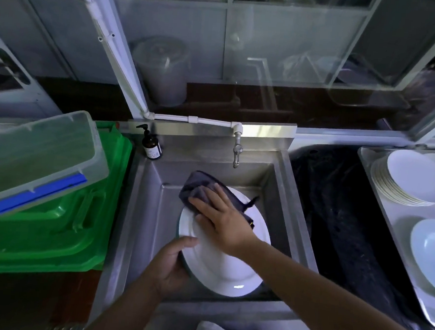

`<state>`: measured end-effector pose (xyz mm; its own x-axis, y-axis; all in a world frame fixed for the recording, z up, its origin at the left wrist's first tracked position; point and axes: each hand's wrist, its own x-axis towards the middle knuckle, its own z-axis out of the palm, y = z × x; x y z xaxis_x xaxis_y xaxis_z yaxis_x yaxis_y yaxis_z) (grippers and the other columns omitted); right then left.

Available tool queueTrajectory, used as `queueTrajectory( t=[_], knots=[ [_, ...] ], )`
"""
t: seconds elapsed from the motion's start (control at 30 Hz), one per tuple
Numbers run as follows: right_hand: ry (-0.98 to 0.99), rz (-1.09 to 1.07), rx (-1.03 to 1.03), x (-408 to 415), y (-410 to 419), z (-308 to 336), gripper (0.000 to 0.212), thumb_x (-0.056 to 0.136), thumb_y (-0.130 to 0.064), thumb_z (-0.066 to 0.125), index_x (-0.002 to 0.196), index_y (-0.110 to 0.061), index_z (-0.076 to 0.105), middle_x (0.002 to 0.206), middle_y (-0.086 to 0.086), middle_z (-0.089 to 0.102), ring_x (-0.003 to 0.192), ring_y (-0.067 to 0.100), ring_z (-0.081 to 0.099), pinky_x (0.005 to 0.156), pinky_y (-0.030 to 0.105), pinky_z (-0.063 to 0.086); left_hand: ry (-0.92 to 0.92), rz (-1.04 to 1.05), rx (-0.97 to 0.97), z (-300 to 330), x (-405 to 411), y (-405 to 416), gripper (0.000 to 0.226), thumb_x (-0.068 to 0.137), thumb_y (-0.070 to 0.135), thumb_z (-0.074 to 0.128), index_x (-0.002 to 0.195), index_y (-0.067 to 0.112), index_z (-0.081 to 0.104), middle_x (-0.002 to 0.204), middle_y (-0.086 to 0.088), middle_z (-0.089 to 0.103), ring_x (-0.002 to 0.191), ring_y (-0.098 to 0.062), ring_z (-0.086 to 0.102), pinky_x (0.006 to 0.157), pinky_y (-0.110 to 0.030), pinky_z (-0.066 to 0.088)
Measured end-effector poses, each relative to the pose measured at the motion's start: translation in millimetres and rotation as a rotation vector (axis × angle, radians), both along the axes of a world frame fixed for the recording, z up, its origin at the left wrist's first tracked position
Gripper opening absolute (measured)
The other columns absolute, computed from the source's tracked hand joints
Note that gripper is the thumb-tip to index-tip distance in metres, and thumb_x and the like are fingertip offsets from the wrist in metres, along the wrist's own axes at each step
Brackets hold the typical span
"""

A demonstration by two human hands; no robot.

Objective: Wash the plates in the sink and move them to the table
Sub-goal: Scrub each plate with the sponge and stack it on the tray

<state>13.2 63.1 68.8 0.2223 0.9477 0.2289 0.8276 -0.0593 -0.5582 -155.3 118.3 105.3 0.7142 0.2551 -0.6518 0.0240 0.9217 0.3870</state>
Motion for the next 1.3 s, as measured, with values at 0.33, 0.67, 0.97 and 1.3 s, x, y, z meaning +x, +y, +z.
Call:
queueTrajectory(
  t=[0.33,0.67,0.97,1.3],
  knots=[
    [0.294,-0.442,-0.261,31,-34,-18,0.05,0.106,-0.05,0.034,0.156,-0.041,0.03,0.163,-0.004,0.026,0.149,0.022,0.025,0.119,0.041,0.03,-0.025,0.212,0.013,6,-1,16,0.036,0.092,0.008,0.051,0.123,0.001,0.067,0.123,-0.024,0.07,0.099,-0.039,0.074,0.075,-0.054,0.062],
    [0.212,-0.108,-0.022,-37,1,-4,0.052,0.108,-0.049,0.03,0.149,-0.023,0.049,0.155,0.012,0.044,0.151,0.03,0.026,0.124,0.039,0.021,-0.043,0.161,0.061,-4,17,14,0.049,0.101,0.04,0.045,0.141,0.013,0.058,0.14,-0.016,0.063,0.126,-0.03,0.063,0.102,-0.045,0.054],
    [0.233,-0.375,-0.317,32,-22,-28,0.047,0.108,-0.041,0.038,0.155,-0.034,0.037,0.165,-0.003,0.025,0.151,0.023,0.018,0.119,0.033,0.02,-0.012,0.181,0.054,-11,-7,18,0.043,0.093,0.011,0.052,0.134,0.006,0.06,0.13,-0.022,0.067,0.11,-0.039,0.07,0.088,-0.056,0.059],
    [0.201,-0.054,-0.069,-48,-25,-32,0.05,0.107,-0.052,0.037,0.148,-0.026,0.051,0.154,0.01,0.044,0.147,0.032,0.032,0.121,0.046,0.029,-0.074,0.288,0.028,-21,6,32,0.04,0.095,0.014,0.05,0.127,-0.002,0.069,0.134,-0.024,0.064,0.113,-0.034,0.07,0.094,-0.05,0.058]
  ],
)
